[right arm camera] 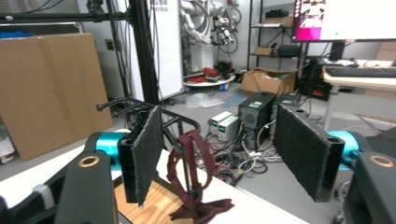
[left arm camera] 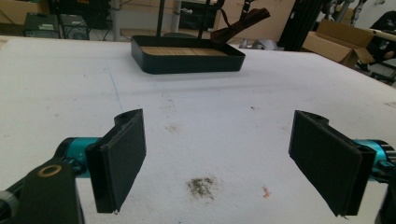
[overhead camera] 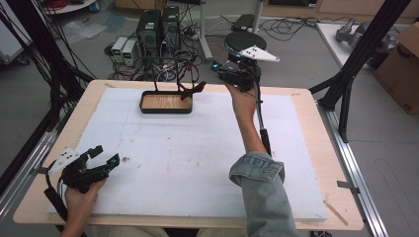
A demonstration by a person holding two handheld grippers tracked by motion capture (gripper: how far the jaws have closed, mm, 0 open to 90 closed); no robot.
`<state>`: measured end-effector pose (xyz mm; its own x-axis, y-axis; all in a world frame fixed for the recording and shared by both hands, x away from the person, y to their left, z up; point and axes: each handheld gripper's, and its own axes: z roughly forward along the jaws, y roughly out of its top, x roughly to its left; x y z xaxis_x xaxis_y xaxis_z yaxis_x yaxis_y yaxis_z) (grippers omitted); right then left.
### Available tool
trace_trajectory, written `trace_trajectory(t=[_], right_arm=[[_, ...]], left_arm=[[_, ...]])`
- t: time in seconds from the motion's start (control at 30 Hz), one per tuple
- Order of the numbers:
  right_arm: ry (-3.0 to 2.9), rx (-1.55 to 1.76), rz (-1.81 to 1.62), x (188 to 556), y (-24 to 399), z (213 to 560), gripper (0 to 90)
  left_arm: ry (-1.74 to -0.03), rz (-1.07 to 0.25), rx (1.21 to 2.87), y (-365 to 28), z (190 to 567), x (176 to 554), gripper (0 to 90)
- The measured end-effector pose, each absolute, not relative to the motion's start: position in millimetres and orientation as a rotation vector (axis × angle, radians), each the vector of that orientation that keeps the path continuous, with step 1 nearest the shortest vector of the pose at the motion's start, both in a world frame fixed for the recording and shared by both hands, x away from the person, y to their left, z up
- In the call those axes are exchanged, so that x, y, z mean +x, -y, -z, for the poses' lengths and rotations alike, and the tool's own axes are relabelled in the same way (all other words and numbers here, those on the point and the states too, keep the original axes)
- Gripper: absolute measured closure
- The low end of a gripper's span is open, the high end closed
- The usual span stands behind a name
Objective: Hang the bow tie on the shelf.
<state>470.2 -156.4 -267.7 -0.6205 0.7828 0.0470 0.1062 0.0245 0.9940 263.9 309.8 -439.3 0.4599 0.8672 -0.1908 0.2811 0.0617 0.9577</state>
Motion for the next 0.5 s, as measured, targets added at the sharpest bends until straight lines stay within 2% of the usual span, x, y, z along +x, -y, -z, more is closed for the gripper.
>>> trace_trajectory(t=[0.2, 0.37, 0.5], right_arm=[[-1.724, 0.898, -1.645, 456.2, 179.0, 264.5, 29.1], [-1.692, 0.94, -1.637, 443.6, 202.8, 262.6, 19.7], [-1.642, 0.933, -1.625, 434.1, 214.0, 262.1, 17.1]], left_arm=[[-1.062, -0.604, 1.494, -309.0, 439.3, 264.0, 19.2], [-1.063, -0.606, 1.496, -308.7, 439.2, 263.8, 19.2], [-1.063, -0.609, 1.496, -308.5, 439.2, 263.2, 19.2]])
